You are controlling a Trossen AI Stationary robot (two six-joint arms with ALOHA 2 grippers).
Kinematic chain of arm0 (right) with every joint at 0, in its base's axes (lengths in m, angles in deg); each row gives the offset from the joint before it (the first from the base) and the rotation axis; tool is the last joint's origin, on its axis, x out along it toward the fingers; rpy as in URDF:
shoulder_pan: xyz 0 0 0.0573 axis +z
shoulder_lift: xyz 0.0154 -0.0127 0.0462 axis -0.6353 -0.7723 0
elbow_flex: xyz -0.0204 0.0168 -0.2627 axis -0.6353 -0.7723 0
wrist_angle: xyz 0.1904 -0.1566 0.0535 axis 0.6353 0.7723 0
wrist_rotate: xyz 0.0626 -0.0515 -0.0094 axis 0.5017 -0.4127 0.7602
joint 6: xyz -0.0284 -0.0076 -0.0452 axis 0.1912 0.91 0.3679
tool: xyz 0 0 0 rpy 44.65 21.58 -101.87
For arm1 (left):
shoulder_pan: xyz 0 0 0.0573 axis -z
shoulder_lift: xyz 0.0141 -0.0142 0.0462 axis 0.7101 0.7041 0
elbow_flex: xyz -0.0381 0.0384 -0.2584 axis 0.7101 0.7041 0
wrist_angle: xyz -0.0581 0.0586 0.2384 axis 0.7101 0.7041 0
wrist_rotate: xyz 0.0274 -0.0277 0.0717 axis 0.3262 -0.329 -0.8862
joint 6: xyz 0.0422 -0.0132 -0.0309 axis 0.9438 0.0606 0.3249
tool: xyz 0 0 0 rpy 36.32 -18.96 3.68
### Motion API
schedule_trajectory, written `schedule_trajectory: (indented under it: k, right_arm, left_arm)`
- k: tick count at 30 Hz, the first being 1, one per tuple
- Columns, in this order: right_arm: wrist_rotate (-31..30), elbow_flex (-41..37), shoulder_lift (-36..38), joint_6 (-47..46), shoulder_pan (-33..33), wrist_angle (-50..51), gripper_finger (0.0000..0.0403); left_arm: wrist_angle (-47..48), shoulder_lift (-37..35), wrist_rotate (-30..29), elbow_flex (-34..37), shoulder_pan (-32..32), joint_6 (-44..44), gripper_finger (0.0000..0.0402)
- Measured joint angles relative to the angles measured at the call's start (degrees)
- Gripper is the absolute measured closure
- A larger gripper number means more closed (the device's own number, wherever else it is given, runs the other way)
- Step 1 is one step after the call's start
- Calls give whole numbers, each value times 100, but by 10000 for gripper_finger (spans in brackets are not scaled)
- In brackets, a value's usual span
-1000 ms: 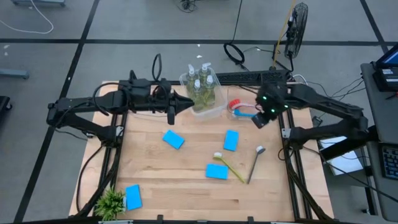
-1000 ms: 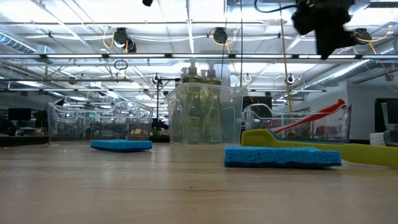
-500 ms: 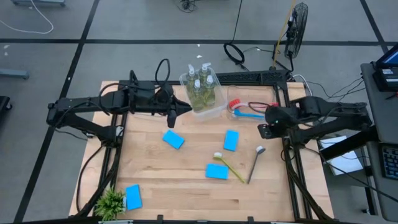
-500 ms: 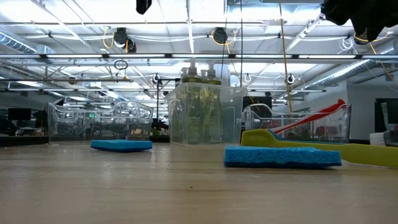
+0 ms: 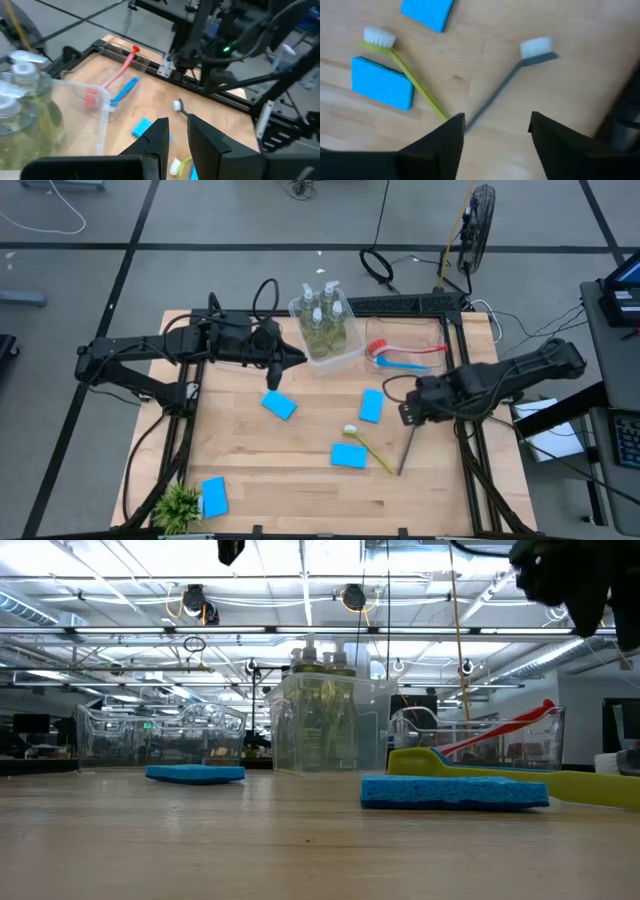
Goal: Pick & Place Kitchen Sink Supplies
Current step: Put the gray dish brush into the right transparent bin
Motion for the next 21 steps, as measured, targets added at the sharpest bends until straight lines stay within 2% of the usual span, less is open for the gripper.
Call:
schedule_trajectory:
  k: [6,13,21]
  right_arm:
    - [-296,-1264,85,-583,173,-1564,164]
    - [-2,-2455,118,-1280,229,-3082,179]
    - [56,-2810,118,-1807,431,-3394,209]
  left_arm:
    - [8,-127,460,-1,3,176,330]
    - [158,-518,462,-7,9,247,330]
    - [393,-643,455,-7,22,250,330]
